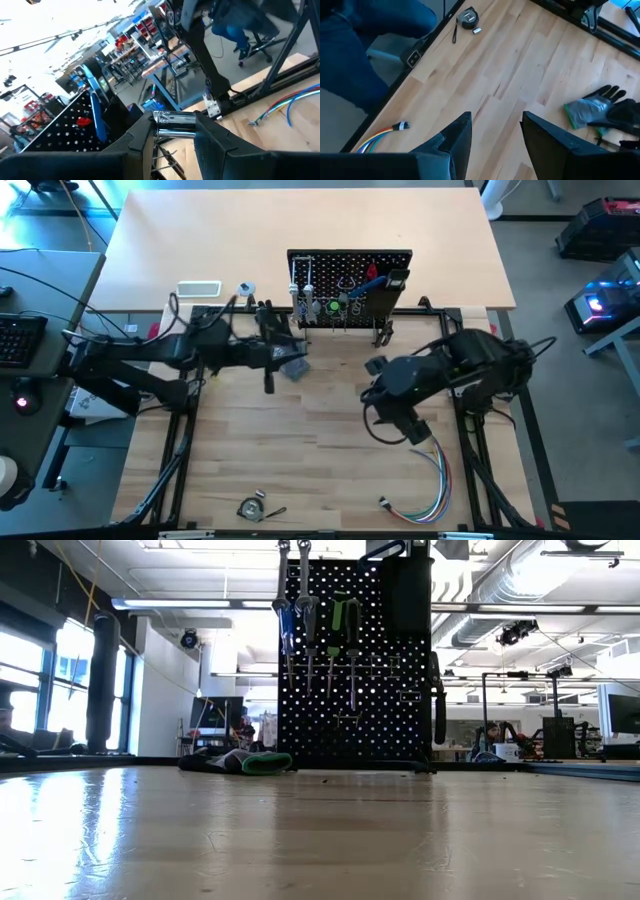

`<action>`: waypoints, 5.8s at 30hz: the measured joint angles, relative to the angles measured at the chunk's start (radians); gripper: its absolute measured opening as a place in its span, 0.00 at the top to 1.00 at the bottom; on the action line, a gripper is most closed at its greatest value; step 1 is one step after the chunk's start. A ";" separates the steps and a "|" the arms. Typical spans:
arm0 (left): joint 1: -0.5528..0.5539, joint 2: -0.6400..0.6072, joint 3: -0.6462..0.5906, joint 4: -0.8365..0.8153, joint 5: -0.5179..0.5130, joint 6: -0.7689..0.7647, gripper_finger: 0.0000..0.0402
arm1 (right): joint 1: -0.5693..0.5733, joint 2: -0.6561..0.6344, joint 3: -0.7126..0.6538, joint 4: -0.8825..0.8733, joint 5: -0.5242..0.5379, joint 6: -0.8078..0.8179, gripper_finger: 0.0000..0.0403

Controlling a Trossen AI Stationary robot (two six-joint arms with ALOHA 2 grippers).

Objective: Hang tools onto peg board
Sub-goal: Put the silver socket into the black bin on the pegboard

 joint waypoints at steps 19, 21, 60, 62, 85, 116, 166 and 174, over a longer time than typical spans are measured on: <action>0.184 0.326 0.371 -0.001 0.189 0.044 0.76 | 0.000 -0.223 0.000 0.014 0.032 0.003 0.58; 0.205 0.366 0.409 -0.002 0.207 0.043 0.76 | 0.000 -0.234 0.000 0.011 0.033 0.003 0.58; 0.414 0.797 0.885 -0.037 0.200 -0.089 0.76 | 0.001 -0.258 -0.001 -0.017 0.045 -0.006 0.58; 0.416 0.797 0.885 -0.045 0.201 -0.090 0.76 | 0.001 -0.251 -0.001 -0.017 0.045 -0.007 0.58; 0.202 0.575 0.884 -0.488 -0.032 -0.014 0.76 | 0.007 -0.268 -0.291 0.040 0.086 0.082 0.58; -0.010 0.566 0.884 -0.872 0.328 -0.433 0.76 | 0.169 -0.544 -1.218 1.354 0.784 -0.738 0.59; 0.005 0.628 0.883 -0.835 0.468 -0.519 0.73 | 0.133 -0.337 -1.218 1.773 0.868 -1.062 0.86; 0.010 0.605 0.883 -0.835 0.441 -0.500 0.62 | 0.175 -0.347 -1.217 1.832 0.924 -1.073 0.86</action>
